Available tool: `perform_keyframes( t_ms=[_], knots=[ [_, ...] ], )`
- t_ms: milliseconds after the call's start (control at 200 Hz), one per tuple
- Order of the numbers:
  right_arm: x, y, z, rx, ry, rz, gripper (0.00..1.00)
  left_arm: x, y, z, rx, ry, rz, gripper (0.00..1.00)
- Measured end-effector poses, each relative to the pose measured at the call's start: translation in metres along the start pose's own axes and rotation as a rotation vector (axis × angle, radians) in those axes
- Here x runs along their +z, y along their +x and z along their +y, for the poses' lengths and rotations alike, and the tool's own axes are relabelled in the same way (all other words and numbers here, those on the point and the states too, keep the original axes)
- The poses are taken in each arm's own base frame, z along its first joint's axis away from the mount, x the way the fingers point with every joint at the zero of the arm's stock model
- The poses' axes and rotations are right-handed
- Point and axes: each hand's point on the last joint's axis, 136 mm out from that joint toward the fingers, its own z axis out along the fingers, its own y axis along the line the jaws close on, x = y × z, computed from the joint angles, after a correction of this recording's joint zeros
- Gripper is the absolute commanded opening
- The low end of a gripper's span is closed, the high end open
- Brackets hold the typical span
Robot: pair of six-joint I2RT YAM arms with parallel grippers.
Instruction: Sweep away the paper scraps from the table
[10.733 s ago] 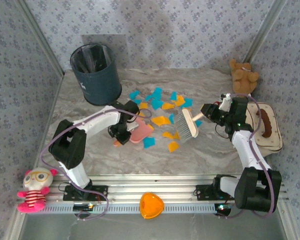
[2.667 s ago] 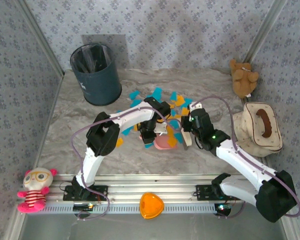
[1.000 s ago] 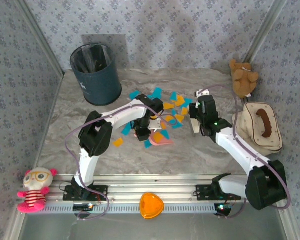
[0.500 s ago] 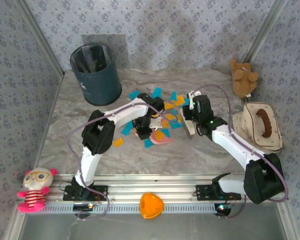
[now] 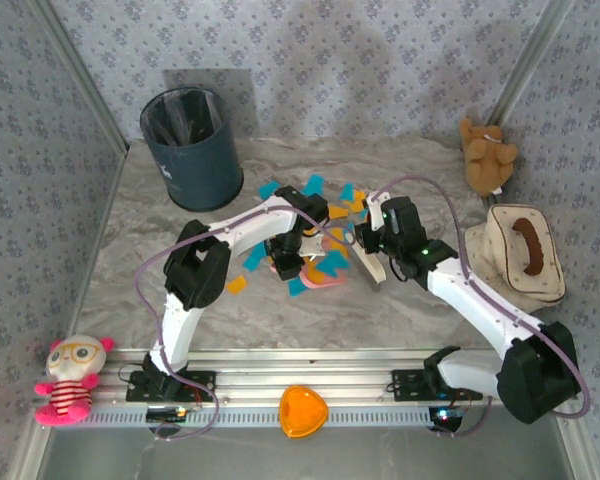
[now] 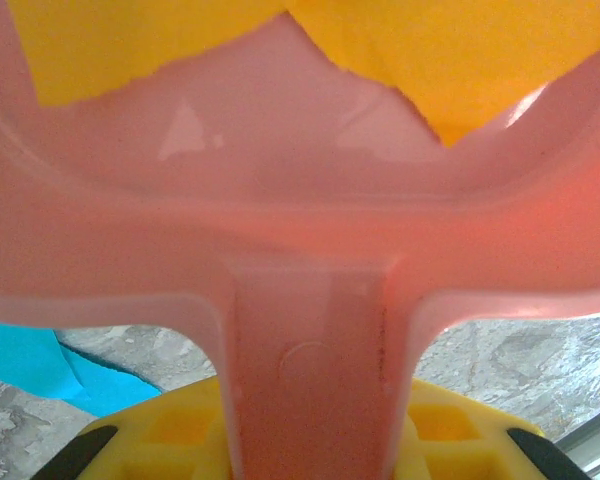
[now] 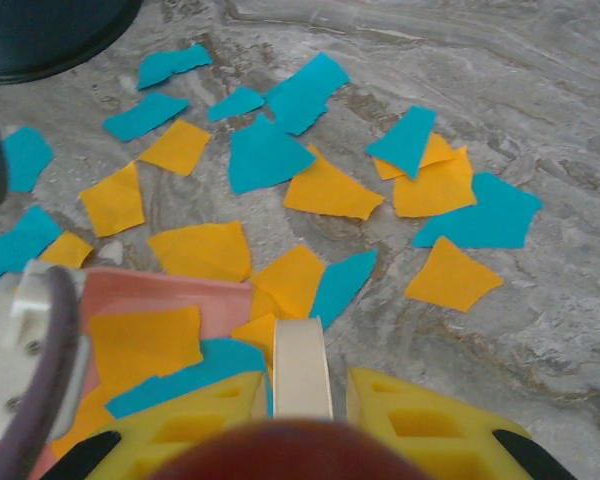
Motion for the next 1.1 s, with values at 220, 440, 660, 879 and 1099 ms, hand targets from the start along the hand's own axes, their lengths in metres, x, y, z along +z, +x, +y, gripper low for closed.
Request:
perform_keyframes(
  t_ms=[220, 440, 660, 879, 1099],
  knots=[
    [-0.014, -0.009, 0.005, 0.006, -0.024, -0.041, 0.0, 0.0, 0.0, 0.0, 0.0, 0.001, 0.0, 0.0],
    [-0.03, -0.019, -0.013, 0.037, 0.075, -0.107, 0.0, 0.004, 0.002, -0.002, 0.001, 0.009, 0.01, 0.0],
    [-0.027, -0.023, -0.031, 0.068, 0.17, -0.137, 0.0, 0.006, 0.003, -0.003, 0.001, 0.014, 0.014, 0.0],
    [0.001, -0.008, -0.032, 0.071, 0.185, -0.068, 0.0, 0.006, 0.003, -0.003, 0.001, 0.014, 0.014, 0.0],
    [0.011, -0.004, -0.022, 0.065, 0.137, -0.051, 0.0, 0.006, 0.003, -0.003, 0.001, 0.014, 0.014, 0.0]
  ],
)
